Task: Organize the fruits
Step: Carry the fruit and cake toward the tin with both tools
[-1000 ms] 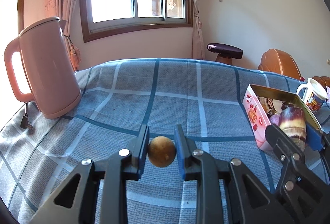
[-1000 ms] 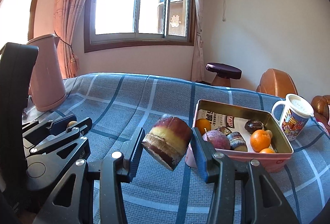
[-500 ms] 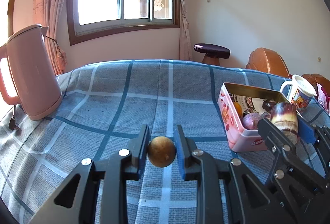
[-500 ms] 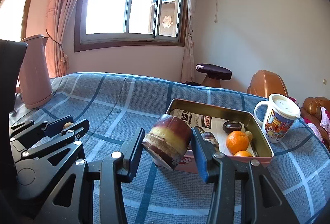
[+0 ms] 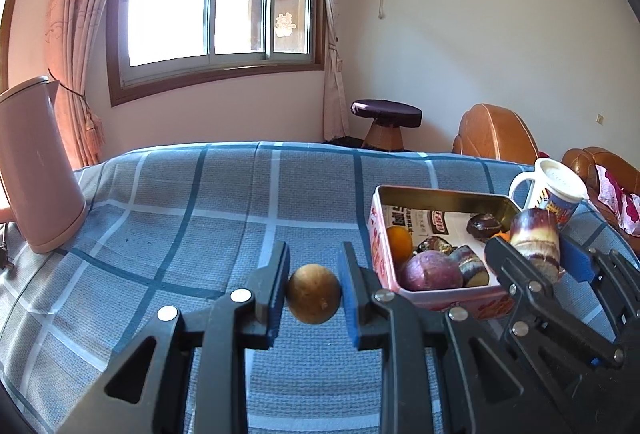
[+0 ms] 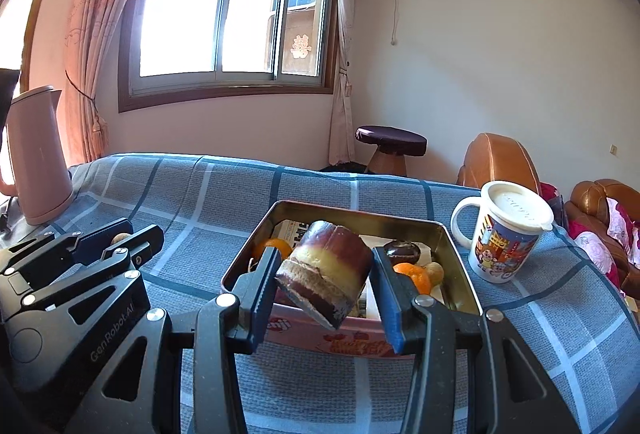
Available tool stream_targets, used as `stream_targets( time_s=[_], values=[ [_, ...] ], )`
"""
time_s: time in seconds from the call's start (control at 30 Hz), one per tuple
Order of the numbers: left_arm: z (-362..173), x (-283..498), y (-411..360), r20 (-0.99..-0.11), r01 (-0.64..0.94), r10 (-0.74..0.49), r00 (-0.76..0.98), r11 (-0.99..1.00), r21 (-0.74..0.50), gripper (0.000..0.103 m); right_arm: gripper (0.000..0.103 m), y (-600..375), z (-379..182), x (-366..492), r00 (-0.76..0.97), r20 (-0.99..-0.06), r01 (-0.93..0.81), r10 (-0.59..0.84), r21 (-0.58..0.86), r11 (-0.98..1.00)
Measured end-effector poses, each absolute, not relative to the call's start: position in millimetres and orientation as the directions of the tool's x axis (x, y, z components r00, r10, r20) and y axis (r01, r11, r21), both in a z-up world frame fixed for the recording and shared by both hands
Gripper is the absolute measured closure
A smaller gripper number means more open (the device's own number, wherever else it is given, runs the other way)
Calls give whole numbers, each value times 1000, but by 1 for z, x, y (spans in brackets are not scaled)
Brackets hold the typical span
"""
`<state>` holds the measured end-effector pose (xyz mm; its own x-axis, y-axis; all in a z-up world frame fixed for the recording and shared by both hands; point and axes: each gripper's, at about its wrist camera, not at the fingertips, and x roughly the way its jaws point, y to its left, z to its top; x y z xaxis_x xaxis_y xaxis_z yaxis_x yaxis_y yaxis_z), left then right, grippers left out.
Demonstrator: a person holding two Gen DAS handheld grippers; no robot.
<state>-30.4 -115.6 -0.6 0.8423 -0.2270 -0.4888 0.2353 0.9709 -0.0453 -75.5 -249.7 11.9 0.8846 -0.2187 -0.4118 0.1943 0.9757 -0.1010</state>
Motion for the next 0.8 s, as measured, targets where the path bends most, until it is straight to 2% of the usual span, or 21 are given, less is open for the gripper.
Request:
stream_targets(
  time_s=[0.8],
  values=[
    [1, -32, -159, -485, 283, -276, 830, 957, -59, 77, 55, -286, 20, -82, 882, -390, 253, -265, -85, 964]
  ],
)
